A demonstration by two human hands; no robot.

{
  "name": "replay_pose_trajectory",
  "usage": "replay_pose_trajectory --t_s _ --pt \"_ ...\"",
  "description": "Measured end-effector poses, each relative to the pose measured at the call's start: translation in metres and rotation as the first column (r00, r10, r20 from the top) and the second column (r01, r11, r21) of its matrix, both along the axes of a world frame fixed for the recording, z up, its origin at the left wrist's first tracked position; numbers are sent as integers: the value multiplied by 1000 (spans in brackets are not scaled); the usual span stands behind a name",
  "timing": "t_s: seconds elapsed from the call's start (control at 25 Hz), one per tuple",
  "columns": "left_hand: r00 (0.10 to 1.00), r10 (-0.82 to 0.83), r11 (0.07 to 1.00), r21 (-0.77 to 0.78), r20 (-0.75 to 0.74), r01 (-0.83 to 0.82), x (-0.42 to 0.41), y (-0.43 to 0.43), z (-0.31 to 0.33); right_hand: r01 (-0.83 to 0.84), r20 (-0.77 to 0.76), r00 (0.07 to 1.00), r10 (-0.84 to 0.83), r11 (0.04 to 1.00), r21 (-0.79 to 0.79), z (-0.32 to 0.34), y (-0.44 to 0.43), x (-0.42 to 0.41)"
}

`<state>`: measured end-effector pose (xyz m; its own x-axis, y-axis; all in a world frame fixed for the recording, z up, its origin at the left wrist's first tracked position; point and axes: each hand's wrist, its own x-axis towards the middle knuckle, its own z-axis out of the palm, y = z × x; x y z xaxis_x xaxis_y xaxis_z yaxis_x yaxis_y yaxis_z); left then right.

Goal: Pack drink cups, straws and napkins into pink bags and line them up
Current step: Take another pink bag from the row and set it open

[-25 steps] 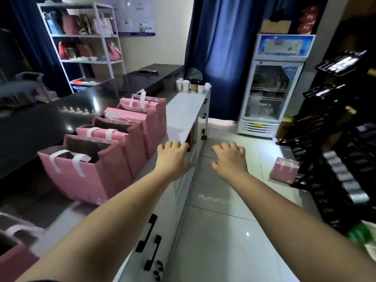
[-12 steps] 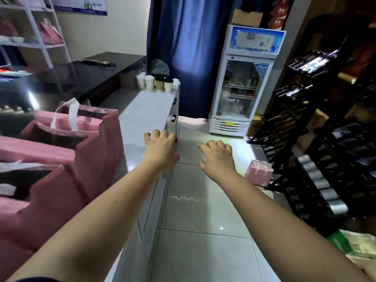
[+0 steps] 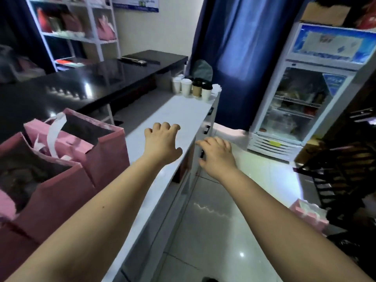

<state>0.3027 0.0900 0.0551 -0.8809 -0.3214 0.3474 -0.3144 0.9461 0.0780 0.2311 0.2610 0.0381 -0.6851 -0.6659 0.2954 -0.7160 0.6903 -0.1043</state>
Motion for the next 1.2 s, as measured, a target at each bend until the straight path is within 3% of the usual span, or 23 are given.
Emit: replay_pose_trajectory --t_s 0.2,0.36,0.48,0.68,0.96,1.2 --pt "942 319 948 28 -106 -318 -6 -44 1 -350 38 936 350 937 -11 11 -90 -75" --pt "791 594 804 91 -144 -587 10 -66 8 -631 -23 775 631 772 -72 18 -161 -87" --pt "666 732 681 103 -144 -725 23 -73 1 -752 -44 654 755 643 -144 22 -209 -81" --pt "503 841 529 106 -199 -842 35 -102 -4 -874 -85 483 871 474 -107 31 -291 -68" --pt "379 898 419 170 -225 -892 16 -125 -3 -943 -74 333 940 334 -1 11 -371 -74" --pt "187 913 239 104 -362 -965 -18 -100 -8 -966 -159 177 971 202 163 12 -416 -82"
